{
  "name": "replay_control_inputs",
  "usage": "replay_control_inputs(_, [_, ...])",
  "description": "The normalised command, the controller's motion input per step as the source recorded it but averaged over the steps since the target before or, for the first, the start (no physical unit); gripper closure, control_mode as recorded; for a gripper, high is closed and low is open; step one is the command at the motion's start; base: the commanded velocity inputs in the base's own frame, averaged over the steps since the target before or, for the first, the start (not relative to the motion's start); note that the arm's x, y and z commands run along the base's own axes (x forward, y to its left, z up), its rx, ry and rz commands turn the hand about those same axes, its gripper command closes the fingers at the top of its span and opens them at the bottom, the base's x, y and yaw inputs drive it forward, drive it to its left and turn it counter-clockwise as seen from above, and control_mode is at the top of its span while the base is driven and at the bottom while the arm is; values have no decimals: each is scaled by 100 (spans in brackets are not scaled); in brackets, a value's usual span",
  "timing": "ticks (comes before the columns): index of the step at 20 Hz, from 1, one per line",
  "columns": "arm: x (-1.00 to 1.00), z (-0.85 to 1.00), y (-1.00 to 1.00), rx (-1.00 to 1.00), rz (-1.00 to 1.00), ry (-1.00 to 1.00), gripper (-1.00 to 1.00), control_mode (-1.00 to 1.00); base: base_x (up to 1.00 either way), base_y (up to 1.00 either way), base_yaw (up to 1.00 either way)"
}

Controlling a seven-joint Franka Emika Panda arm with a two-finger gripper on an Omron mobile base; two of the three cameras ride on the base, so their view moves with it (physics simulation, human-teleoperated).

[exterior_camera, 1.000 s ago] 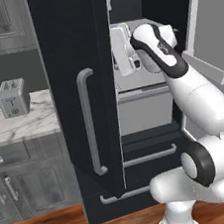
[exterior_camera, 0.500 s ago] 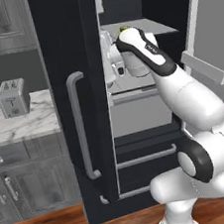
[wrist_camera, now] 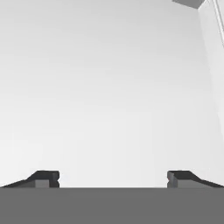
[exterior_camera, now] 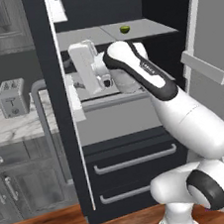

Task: Retrieve the kiwi and peach from the fridge and place them into the bowl on the dining table.

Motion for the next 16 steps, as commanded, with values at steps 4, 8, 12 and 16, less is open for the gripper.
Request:
replay_control_inputs(4, [-60,42,-94,-13,-7,-34,-100,-100,0,0,0])
replay_control_inputs(8, [-40,37,-100,-28,-7,-20,-100,-100,0,0,0])
replay_control_inputs(12, [-24,1,-97,-47,-2,-5,-100,-100,0,0,0])
replay_control_inputs(16, [-38,-6,-87,-56,0,-9,-100,-100,0,0,0])
